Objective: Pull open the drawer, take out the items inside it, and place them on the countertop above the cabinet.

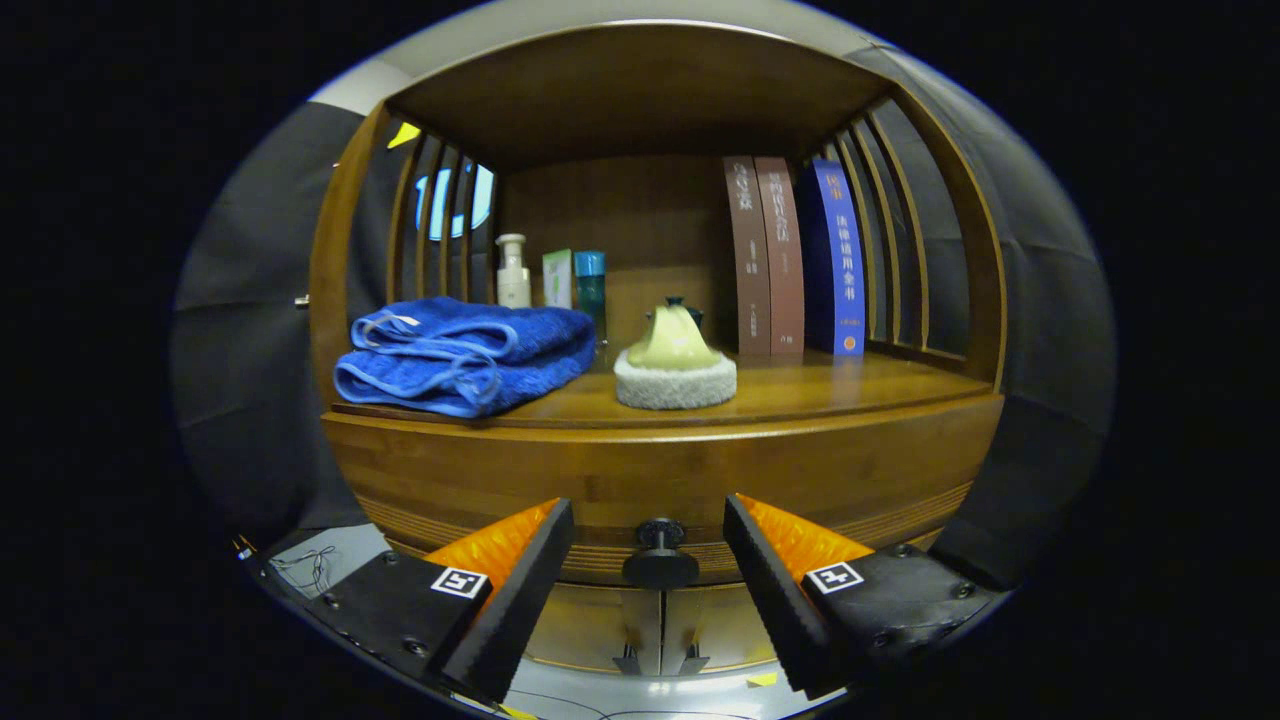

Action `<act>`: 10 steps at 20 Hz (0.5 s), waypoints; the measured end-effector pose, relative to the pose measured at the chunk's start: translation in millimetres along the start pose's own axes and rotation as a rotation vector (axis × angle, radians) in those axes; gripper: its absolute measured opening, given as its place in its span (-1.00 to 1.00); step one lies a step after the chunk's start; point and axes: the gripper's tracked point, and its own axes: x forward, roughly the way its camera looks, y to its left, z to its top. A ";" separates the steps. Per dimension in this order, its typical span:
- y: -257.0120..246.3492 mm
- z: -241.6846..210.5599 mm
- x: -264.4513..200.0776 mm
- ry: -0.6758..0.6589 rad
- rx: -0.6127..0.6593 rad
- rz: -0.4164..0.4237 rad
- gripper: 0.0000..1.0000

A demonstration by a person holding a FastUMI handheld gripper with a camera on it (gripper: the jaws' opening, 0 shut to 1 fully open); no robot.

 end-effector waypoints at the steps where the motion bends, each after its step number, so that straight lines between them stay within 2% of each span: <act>1: 3.1 11.1 -12.0 -0.014 -0.009 0.005 0.99; 10: 15.2 99.6 -109.7 -0.080 0.042 0.045 0.99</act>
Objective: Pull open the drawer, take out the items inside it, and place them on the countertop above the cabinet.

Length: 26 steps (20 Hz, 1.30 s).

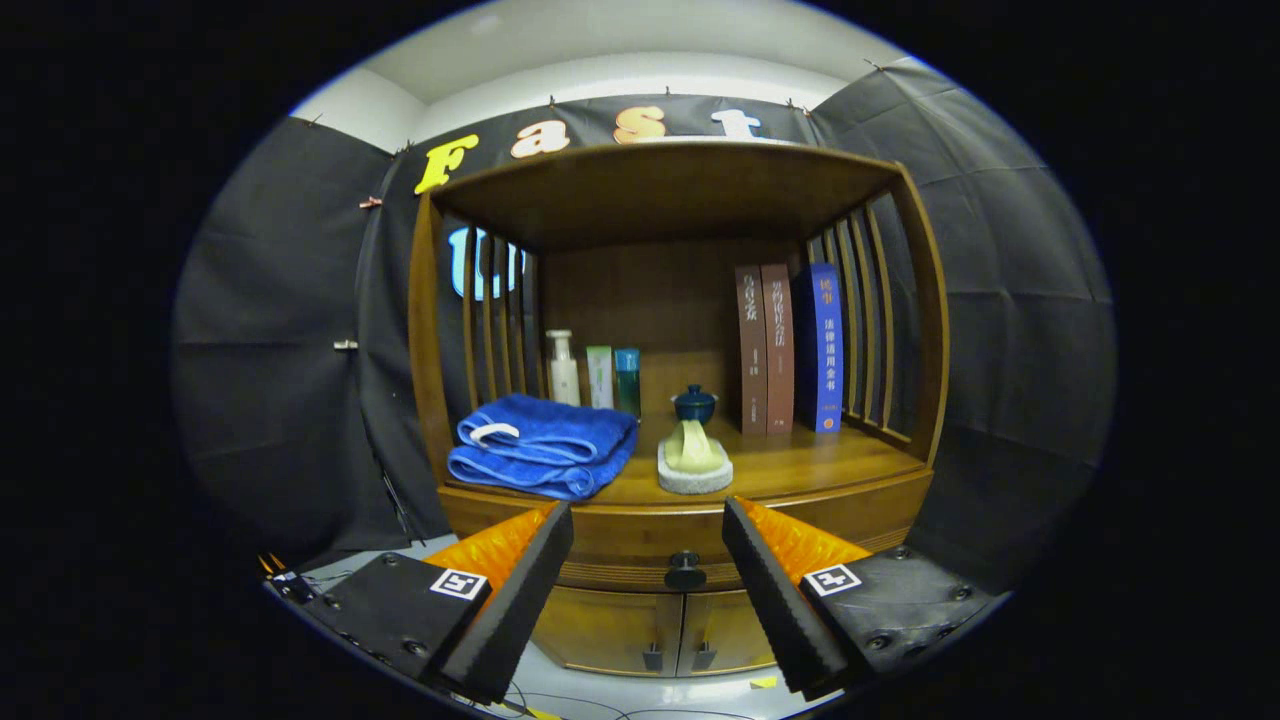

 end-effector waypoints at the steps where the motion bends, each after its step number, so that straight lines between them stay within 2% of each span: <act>1: -0.7 7.0 -8.6 -0.002 -0.007 0.000 0.98; 6: -3.9 40.9 -40.6 -0.013 -0.047 0.009 0.98; 12: 2.5 62.1 -70.1 -0.028 0.002 0.026 0.98; 16: 3.3 68.0 -86.2 -0.018 0.002 0.032 0.98; 21: -1.2 71.2 -101.7 -0.008 -0.044 -0.004 0.99; 26: 12.2 66.4 -104.3 0.001 -0.067 0.007 0.98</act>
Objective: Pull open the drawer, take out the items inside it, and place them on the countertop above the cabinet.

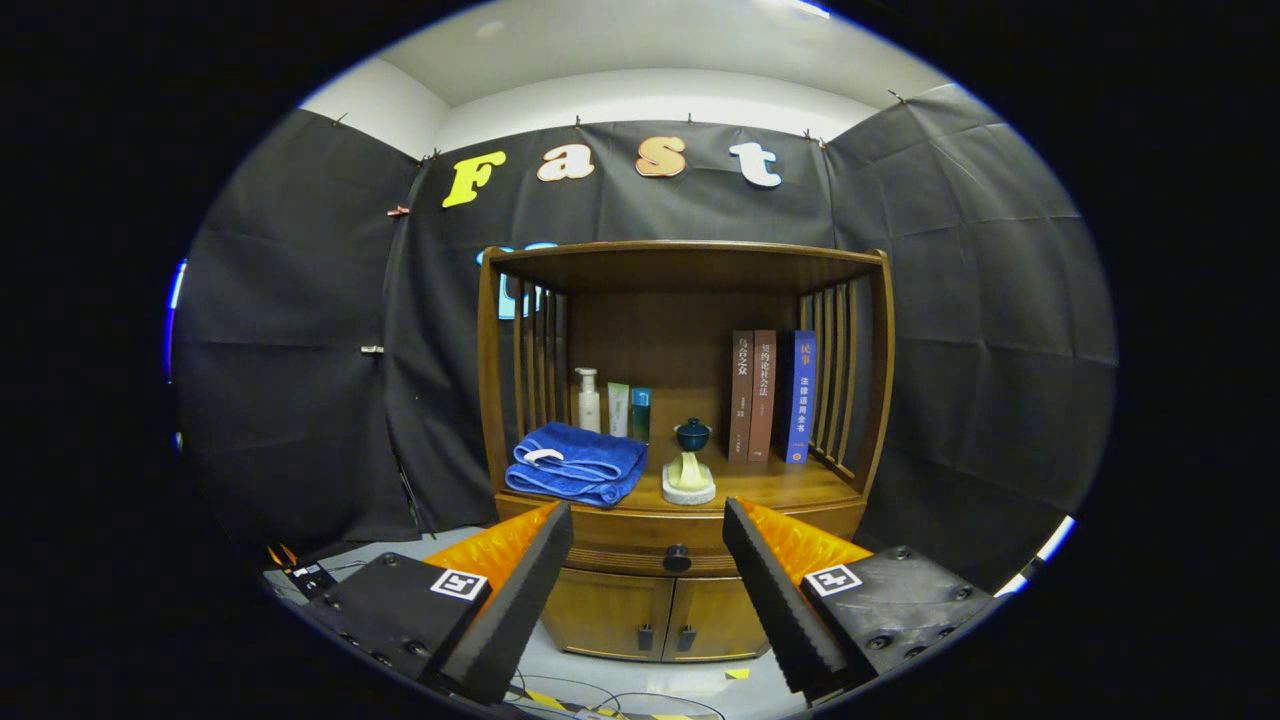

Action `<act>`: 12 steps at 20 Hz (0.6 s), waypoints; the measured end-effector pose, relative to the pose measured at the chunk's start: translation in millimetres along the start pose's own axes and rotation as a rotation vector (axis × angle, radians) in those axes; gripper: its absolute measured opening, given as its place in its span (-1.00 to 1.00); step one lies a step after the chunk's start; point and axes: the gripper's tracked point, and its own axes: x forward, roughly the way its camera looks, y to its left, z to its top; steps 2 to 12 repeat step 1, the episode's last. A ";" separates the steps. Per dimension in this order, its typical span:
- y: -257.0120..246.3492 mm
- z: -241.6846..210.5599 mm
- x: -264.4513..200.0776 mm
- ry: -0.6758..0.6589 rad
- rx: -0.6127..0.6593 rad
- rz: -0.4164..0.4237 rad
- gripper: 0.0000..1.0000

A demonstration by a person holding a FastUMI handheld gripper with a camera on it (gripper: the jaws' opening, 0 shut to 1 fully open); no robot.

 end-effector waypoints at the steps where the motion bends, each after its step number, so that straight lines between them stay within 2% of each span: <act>1: -0.3 -1.8 -0.1 0.005 -0.011 -0.009 0.98; 12: -0.3 -1.8 -0.1 0.005 -0.011 -0.009 0.98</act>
